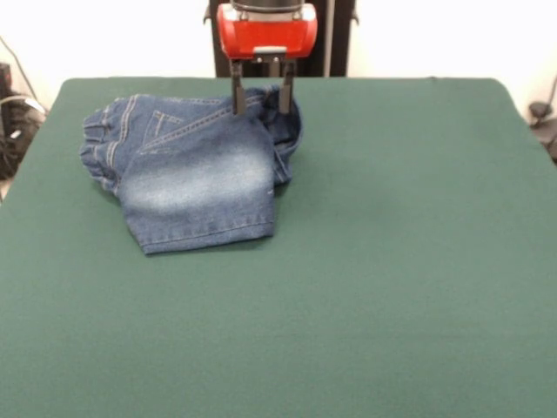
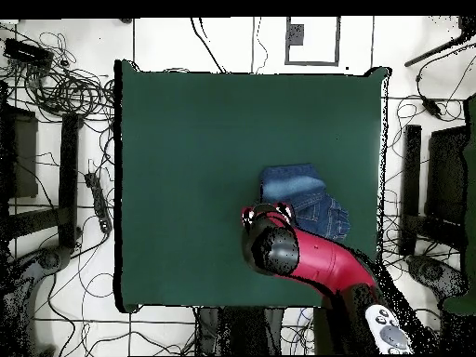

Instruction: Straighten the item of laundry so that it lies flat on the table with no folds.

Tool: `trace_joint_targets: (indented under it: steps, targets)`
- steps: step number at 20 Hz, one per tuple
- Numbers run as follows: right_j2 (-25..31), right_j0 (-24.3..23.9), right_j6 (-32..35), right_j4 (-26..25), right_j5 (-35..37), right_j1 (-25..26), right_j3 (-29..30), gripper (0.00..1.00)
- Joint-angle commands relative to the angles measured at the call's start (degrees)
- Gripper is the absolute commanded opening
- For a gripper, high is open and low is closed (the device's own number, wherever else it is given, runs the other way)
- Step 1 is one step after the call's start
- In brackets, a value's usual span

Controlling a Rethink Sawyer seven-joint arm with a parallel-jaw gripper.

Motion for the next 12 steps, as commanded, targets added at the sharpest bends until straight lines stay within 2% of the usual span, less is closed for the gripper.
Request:
trace_joint_targets:
  steps: [1, 8, 12]
  targets:
    - [3.5, 1.3, 9.5, 2.1, 8.7, -1.3, 1.4, 1.0]
    - [3.2, 0.9, 6.5, 0.7, 14.3, -4.0, -0.1, 1.0]
    - [3.5, 0.6, 6.1, 0.1, 14.8, -3.7, -1.1, 1.0]
